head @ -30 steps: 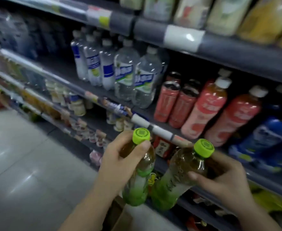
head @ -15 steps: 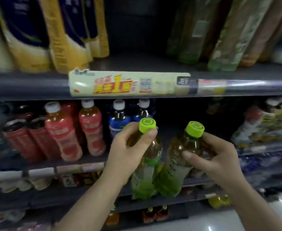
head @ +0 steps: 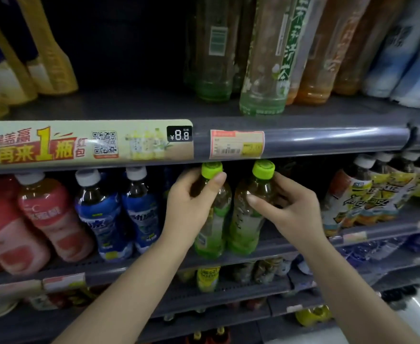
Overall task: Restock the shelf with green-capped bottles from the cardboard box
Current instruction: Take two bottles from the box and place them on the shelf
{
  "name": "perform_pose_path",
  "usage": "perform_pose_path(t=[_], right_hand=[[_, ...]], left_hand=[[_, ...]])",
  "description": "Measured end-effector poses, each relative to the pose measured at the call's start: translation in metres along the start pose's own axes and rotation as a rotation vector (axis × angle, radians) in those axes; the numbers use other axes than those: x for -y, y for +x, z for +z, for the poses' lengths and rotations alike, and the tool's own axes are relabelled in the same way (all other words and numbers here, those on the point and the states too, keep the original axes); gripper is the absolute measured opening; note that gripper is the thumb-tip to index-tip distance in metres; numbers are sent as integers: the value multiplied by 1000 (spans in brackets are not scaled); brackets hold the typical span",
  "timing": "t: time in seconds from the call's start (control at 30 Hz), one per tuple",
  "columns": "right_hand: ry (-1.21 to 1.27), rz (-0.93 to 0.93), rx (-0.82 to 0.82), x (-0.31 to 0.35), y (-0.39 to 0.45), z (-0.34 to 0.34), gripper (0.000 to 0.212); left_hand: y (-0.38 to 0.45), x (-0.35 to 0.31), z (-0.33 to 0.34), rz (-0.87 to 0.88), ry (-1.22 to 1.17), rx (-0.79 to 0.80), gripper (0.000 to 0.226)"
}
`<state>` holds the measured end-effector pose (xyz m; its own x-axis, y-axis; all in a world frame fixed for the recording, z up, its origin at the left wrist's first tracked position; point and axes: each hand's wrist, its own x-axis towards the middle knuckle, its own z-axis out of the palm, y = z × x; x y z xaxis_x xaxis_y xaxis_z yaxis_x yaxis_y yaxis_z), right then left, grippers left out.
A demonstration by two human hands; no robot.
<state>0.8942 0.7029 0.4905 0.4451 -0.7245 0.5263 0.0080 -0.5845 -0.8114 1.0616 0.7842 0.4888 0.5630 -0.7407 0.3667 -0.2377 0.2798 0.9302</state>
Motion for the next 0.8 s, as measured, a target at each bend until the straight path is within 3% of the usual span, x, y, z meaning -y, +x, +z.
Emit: perform_pose_path(t=[0.23, 0.4, 0.53, 0.67, 0.8], right_hand=[[-16, 56, -11, -33, 29, 25, 36], [39, 149, 71, -49, 43, 26, 34], [6, 177, 279, -50, 54, 18, 35], [-10, 197, 358, -51, 60, 14, 35], [25, 221, 372, -51, 55, 15, 43]], left_hand=[[36, 23, 4, -39, 113, -136, 8], [47, 35, 1, -169, 71, -75, 24], [48, 33, -10, -247, 101, 32, 6], [49, 31, -13, -201, 156, 68, 34], [43, 40, -10, -180, 143, 45, 22]])
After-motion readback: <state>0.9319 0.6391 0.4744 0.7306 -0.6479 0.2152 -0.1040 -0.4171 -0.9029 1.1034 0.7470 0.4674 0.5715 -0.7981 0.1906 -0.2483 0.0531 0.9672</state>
